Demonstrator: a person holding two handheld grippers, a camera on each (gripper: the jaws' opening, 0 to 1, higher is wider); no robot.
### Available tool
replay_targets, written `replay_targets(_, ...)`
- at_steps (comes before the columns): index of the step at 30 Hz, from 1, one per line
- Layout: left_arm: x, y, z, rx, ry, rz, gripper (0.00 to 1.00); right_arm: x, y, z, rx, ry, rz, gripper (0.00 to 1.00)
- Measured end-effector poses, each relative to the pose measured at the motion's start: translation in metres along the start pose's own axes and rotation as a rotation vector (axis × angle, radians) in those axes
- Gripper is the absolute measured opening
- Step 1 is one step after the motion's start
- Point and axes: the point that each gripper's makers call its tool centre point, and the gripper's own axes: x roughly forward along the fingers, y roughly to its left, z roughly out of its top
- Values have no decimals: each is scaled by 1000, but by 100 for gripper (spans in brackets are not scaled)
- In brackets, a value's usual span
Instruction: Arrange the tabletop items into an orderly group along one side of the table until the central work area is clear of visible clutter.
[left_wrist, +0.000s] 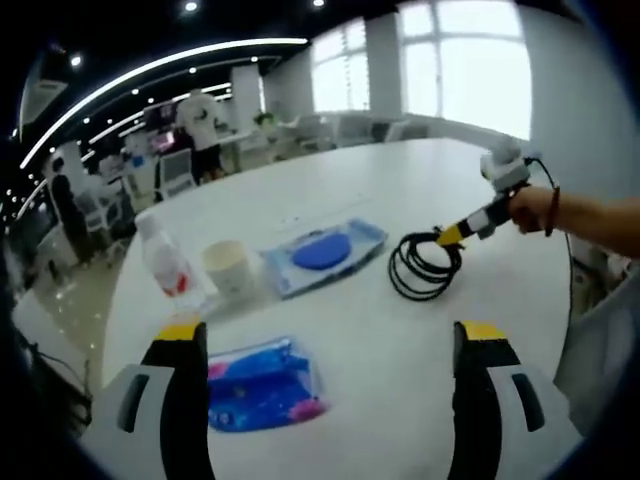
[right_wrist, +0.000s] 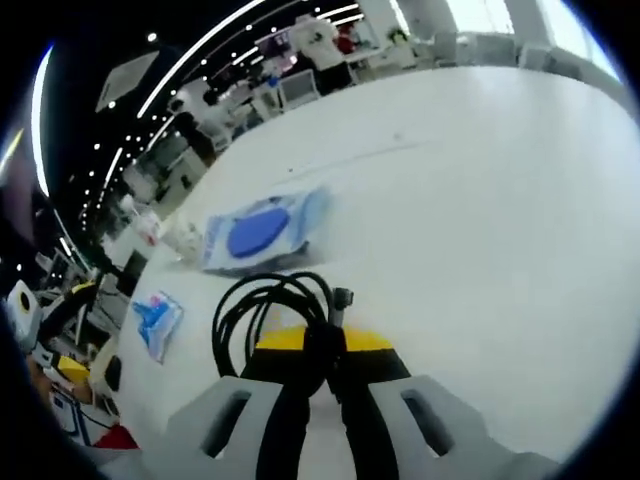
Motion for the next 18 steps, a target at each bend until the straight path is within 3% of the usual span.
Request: replay_targets(18,-2,13,-9,-13,22,32,99,15,-14,-10,-71,31,-81,12)
